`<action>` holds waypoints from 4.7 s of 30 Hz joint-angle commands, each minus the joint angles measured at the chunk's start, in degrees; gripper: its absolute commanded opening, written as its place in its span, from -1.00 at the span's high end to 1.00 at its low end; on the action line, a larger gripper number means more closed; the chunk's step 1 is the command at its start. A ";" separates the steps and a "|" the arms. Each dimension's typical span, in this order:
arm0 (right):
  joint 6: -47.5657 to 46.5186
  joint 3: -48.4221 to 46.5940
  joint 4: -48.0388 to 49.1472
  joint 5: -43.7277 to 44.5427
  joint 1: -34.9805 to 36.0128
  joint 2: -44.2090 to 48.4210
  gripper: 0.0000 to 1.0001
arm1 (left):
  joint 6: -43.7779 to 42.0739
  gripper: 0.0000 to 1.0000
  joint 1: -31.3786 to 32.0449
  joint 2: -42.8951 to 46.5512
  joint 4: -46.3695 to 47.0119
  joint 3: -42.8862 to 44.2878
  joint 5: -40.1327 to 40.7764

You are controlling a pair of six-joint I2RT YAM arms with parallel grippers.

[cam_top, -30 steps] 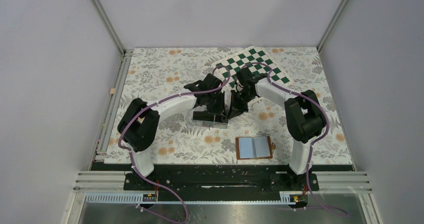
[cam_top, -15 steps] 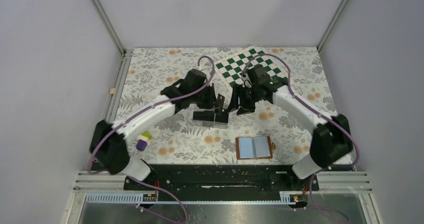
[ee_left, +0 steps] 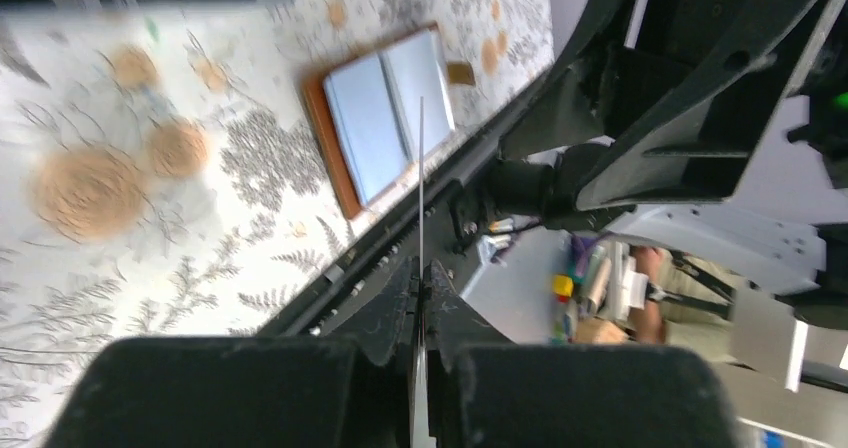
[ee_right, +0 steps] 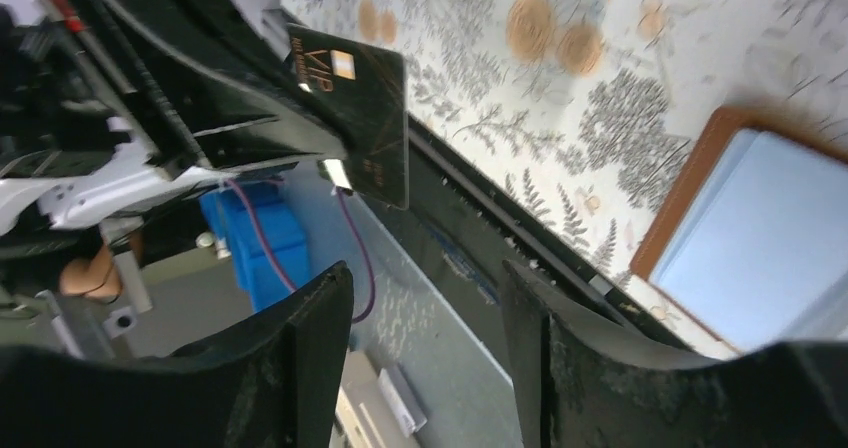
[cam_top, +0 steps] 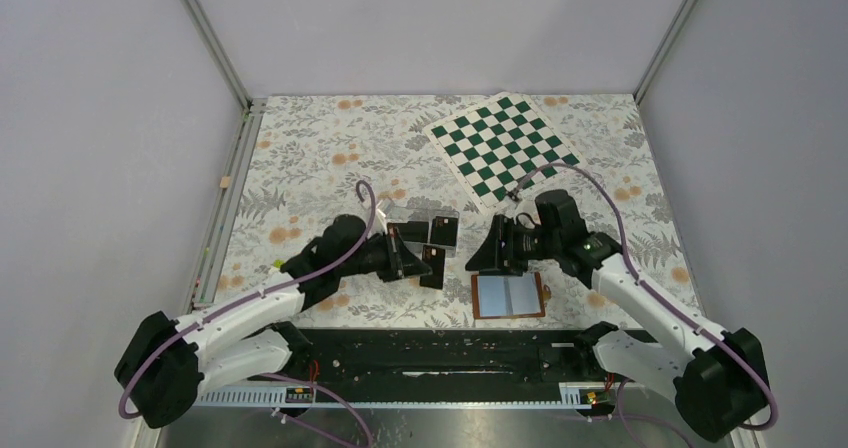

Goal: Put the credit cards into the card holder
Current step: Pick up the credit card from the storage box, then insert the credit card into the card holder.

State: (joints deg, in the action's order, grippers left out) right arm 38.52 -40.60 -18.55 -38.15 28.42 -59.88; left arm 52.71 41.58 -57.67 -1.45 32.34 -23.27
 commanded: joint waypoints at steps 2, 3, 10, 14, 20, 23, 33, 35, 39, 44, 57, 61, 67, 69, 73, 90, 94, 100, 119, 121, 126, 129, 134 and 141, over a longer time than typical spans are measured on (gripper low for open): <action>15.12 11.20 23.99 -12.70 -0.30 4.97 -0.19 | 17.10 1.00 2.95 2.42 28.30 -8.61 -6.11; 16.65 12.67 26.89 -13.61 -0.30 4.99 -0.16 | 18.38 1.00 3.73 1.83 30.95 -9.48 -6.43; 17.80 14.57 31.27 -17.78 -0.31 1.97 0.01 | 24.33 1.00 6.86 -4.23 43.86 -12.52 -6.92; 21.60 15.20 37.50 -20.11 -0.30 0.74 0.17 | 24.61 1.00 6.91 -6.17 44.40 -11.95 -7.42; 23.98 15.35 42.19 -21.67 -0.30 -0.43 0.57 | 25.02 1.00 6.93 -7.68 45.81 -12.01 -7.40; 25.34 15.70 44.56 -22.15 -0.34 -0.58 0.72 | 24.58 1.00 6.81 -7.36 44.77 -12.15 -7.75; 23.73 14.82 44.99 -23.68 -0.30 -1.04 1.00 | 23.74 0.22 6.41 -8.04 45.34 -13.75 -7.29; 18.39 13.63 36.86 -21.99 -0.37 -0.37 1.00 | 23.67 0.05 6.16 -7.47 44.93 -14.57 -6.15; 2.98 10.18 14.51 -13.96 -2.21 1.09 1.00 | 22.27 -0.13 5.72 -5.71 41.46 -15.96 -1.78; -2.23 13.99 9.90 -8.92 -12.30 1.74 1.00 | 19.73 -0.14 6.17 -8.24 30.56 -14.15 1.81; -13.66 11.15 -1.34 4.84 -20.16 -1.91 1.00 | 18.47 0.09 8.74 -24.52 30.84 -6.98 1.71; -13.96 11.12 -3.83 7.25 -20.43 -0.74 1.00 | 18.22 0.12 9.44 -27.41 29.75 -4.96 2.67; -12.94 9.83 -9.97 14.72 -20.49 2.42 1.00 | 17.08 0.18 9.94 -31.07 26.18 -1.42 3.30; -12.24 10.28 -10.03 14.70 -20.51 2.86 1.00 | 17.06 0.19 10.15 -32.44 26.17 -0.64 3.28; -12.03 10.53 -9.85 13.10 -20.52 1.48 1.00 | 17.31 0.22 10.43 -34.94 26.79 0.48 2.78; -10.01 15.51 -2.81 -1.55 -20.49 -3.85 1.00 | 16.58 0.73 10.71 -39.81 27.12 0.98 1.49; -9.34 16.37 -1.90 -2.04 -20.43 -4.76 1.00 | 15.96 0.78 10.64 -39.87 26.31 0.76 1.87; -7.50 17.93 1.02 -3.67 -20.43 -6.26 1.00 | 14.57 0.79 10.65 -38.60 23.04 0.91 3.35; -6.55 17.08 10.19 -5.07 -14.63 -19.63 1.00 | 10.71 0.81 10.78 -35.22 11.34 2.85 8.05; -6.90 17.19 10.69 -4.75 -14.63 -19.04 1.00 | 10.58 0.81 10.72 -35.70 10.96 3.00 8.00; -7.64 15.93 9.89 -1.56 -14.62 -14.58 1.00 | 10.57 0.91 10.78 -36.36 11.25 2.71 7.87; -7.38 15.14 10.14 0.05 -14.62 -12.62 1.00 | 10.57 1.00 10.74 -36.66 11.39 2.80 7.64; -6.32 15.08 12.98 -0.80 -14.63 -13.38 1.00 | 10.49 1.00 10.72 -37.43 11.66 2.90 7.28; -4.86 18.08 13.98 -5.24 -14.62 -14.26 1.00 | 10.57 1.00 10.76 -37.72 11.83 3.08 6.95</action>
State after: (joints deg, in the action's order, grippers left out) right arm 33.12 -23.88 -6.26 -40.82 13.41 -74.32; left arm 64.69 52.07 -93.86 12.08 34.57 -18.24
